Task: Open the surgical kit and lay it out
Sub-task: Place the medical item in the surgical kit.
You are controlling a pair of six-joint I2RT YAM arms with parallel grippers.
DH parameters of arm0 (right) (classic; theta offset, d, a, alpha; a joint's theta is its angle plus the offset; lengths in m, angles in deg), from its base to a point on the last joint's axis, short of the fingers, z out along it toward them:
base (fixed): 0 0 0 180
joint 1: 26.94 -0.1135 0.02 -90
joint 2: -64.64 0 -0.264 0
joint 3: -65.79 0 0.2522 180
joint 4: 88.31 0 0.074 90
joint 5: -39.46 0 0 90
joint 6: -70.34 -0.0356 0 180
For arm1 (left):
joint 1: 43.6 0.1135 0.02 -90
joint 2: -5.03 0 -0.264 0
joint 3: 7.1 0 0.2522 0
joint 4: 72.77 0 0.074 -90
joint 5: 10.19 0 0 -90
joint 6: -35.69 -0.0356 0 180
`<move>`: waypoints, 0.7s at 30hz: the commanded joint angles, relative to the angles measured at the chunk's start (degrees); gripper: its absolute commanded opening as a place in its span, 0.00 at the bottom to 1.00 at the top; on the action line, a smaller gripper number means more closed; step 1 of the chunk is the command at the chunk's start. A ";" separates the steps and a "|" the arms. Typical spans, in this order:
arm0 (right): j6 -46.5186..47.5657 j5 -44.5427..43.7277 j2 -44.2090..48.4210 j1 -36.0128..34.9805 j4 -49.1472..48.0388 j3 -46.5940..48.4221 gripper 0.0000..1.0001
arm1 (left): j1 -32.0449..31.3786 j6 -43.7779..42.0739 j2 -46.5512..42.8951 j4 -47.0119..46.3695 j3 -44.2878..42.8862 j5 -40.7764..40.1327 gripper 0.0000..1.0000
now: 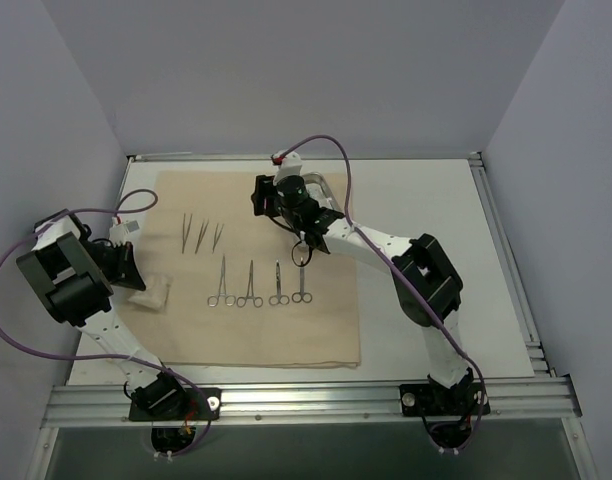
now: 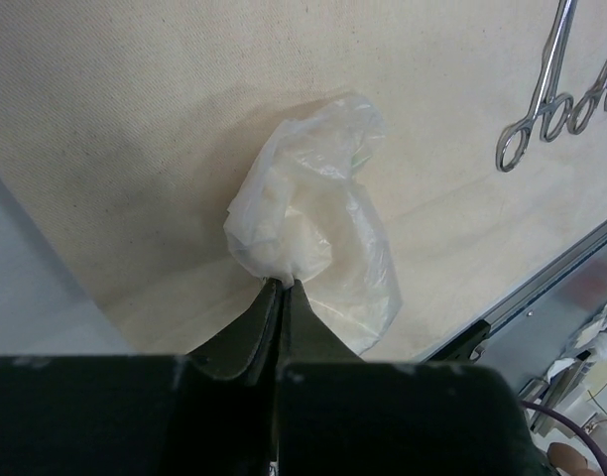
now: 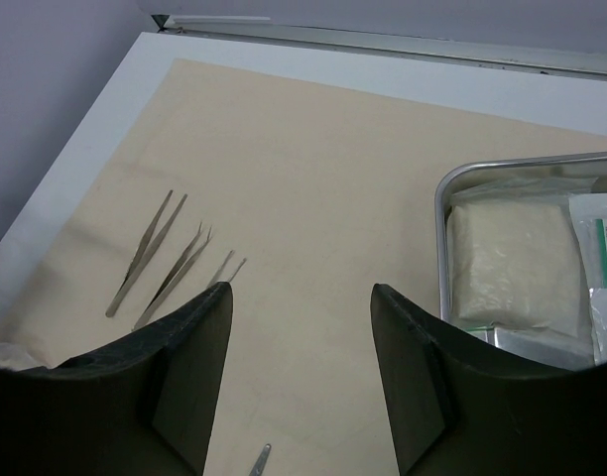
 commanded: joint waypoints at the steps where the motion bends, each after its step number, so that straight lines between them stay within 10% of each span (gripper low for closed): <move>1: 0.19 -0.55 4.33 0.52 -1.73 0.08 0.54 | -0.09 -0.12 -1.08 -2.83 -1.40 3.44 0.02; 17: -2.18 1.03 1.88 4.39 2.31 1.49 0.53 | -0.18 9.73 -7.05 -14.79 7.75 3.19 0.04; 21: -2.53 1.73 1.52 5.53 2.84 1.40 0.53 | -0.27 8.15 -7.32 -13.57 7.23 3.01 0.25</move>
